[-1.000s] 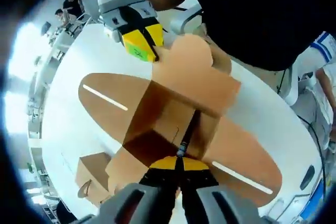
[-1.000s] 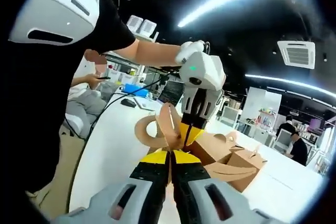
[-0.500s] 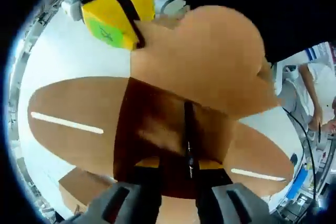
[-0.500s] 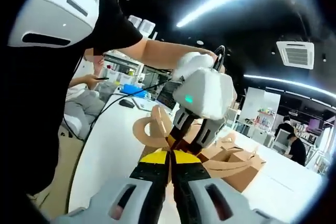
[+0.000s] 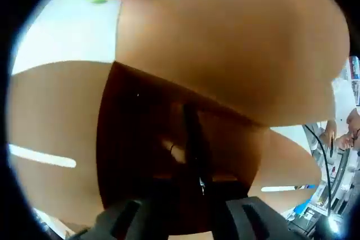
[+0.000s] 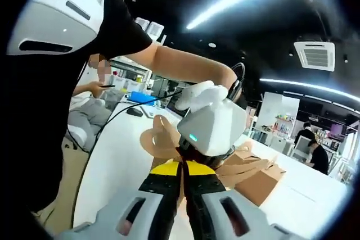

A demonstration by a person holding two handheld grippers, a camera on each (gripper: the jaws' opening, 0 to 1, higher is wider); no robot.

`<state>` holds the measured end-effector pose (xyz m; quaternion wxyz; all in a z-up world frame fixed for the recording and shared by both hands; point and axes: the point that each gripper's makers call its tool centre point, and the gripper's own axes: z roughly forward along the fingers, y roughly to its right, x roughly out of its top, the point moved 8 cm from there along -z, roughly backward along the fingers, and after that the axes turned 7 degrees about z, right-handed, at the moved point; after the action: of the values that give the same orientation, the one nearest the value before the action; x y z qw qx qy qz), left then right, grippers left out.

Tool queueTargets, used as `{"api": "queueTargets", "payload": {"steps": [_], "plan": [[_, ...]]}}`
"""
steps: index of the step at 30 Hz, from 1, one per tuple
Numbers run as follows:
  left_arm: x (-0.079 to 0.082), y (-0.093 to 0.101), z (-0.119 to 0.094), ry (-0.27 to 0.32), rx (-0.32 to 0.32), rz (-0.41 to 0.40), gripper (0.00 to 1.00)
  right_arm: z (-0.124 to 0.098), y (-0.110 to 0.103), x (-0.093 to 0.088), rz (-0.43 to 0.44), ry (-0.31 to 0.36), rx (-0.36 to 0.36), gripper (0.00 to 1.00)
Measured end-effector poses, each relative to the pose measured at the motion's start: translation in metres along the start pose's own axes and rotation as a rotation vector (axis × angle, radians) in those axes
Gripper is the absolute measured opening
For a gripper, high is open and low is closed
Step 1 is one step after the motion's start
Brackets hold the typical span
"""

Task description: Pick up one paper box from the group, open the paper box, and remove the item inside

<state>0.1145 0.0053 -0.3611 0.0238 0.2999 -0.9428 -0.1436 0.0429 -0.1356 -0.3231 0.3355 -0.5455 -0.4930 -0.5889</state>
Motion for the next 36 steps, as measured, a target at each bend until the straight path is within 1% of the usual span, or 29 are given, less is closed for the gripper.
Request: {"api": "queueTargets", "payload": {"steps": [1,2,6,10,12,14,16,21,22,24,26,27,28,29,32,34,35,36], "plan": [[0.000,0.003,0.000,0.003,-0.016,0.000,0.15,0.000,0.000,0.000,0.000,-0.001,-0.001,0.04],[0.000,0.006,0.001,0.001,-0.018,0.001,0.14,0.000,0.000,0.000,0.000,-0.001,-0.001,0.04],[0.001,0.006,0.002,-0.006,-0.002,0.016,0.13,0.001,-0.002,0.000,0.009,0.007,0.009,0.04],[-0.002,0.006,-0.003,0.014,0.039,0.019,0.12,0.002,-0.003,0.001,0.021,0.011,0.014,0.04],[-0.003,0.005,-0.009,0.040,0.072,0.007,0.12,0.002,-0.001,0.000,0.033,0.003,0.003,0.04],[-0.004,0.005,-0.014,0.053,0.098,0.010,0.12,0.001,0.000,0.000,0.038,0.005,-0.002,0.04],[-0.004,0.006,-0.019,0.077,0.126,0.037,0.12,0.000,0.000,0.000,0.041,0.006,-0.007,0.04],[-0.008,0.009,-0.028,0.102,0.179,0.016,0.12,0.000,0.000,0.000,0.042,0.005,-0.014,0.04],[-0.010,0.009,-0.033,0.109,0.224,-0.005,0.12,0.001,-0.001,0.000,0.043,0.005,-0.012,0.04],[-0.013,0.010,-0.041,0.108,0.269,-0.014,0.12,0.001,-0.001,0.001,0.042,0.004,-0.013,0.04],[-0.016,0.014,-0.051,0.130,0.305,-0.034,0.12,0.001,-0.001,0.001,0.045,0.001,-0.016,0.04],[-0.018,0.017,-0.058,0.153,0.334,-0.046,0.12,0.001,0.000,0.001,0.046,-0.001,-0.018,0.04],[-0.018,0.018,-0.059,0.158,0.342,-0.049,0.12,0.001,0.000,0.002,0.048,-0.002,-0.019,0.04],[-0.020,0.021,-0.066,0.176,0.379,-0.058,0.12,0.001,0.000,0.002,0.050,-0.002,-0.020,0.04],[-0.024,0.030,-0.080,0.224,0.455,-0.096,0.12,0.001,0.001,0.002,0.056,0.002,-0.021,0.04],[-0.027,0.037,-0.088,0.266,0.517,-0.119,0.12,0.001,0.001,0.003,0.062,0.007,-0.023,0.04],[-0.029,0.043,-0.093,0.291,0.557,-0.139,0.12,0.001,0.002,0.004,0.066,0.010,-0.024,0.04],[-0.030,0.045,-0.095,0.295,0.568,-0.145,0.12,0.002,0.002,0.004,0.069,0.011,-0.024,0.04]]}}
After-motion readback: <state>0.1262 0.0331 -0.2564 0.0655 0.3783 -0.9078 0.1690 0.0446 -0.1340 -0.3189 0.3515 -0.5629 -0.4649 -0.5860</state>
